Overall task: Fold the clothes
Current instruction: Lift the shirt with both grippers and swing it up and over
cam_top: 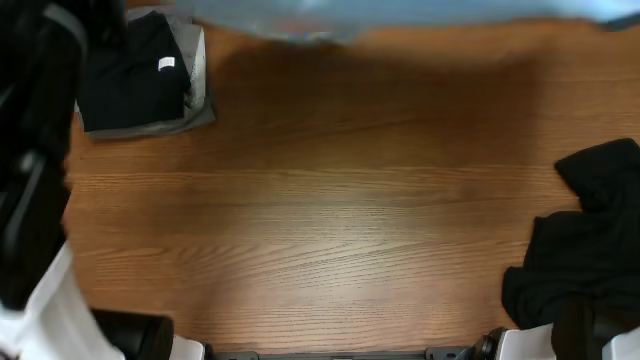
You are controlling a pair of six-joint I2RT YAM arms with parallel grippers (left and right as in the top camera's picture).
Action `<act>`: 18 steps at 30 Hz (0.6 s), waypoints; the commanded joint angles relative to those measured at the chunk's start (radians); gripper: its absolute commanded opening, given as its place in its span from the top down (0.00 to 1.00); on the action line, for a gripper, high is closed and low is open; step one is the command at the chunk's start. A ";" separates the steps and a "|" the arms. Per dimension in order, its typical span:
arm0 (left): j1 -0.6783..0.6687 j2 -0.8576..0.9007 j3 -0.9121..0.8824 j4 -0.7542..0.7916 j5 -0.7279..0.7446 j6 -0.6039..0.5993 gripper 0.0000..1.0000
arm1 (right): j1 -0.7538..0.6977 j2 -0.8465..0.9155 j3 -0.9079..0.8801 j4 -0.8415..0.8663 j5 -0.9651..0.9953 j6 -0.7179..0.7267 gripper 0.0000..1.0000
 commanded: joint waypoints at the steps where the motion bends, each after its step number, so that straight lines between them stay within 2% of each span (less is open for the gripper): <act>1: 0.000 0.095 -0.071 -0.087 0.021 -0.018 0.96 | 0.013 0.082 -0.062 -0.066 -0.006 -0.019 0.96; 5: 0.000 0.170 -0.174 -0.208 0.061 -0.070 0.96 | 0.027 0.111 -0.190 -0.134 -0.005 -0.044 0.96; 7: 0.000 0.236 -0.254 -0.263 0.155 -0.069 0.96 | 0.026 0.113 -0.304 -0.136 0.000 -0.050 0.96; 10: 0.000 0.298 -0.338 -0.291 0.217 -0.069 0.96 | 0.027 0.112 -0.418 -0.138 0.002 -0.069 0.96; 18: 0.000 0.330 -0.439 -0.362 0.209 -0.117 0.96 | 0.027 0.111 -0.687 -0.137 0.003 -0.097 0.96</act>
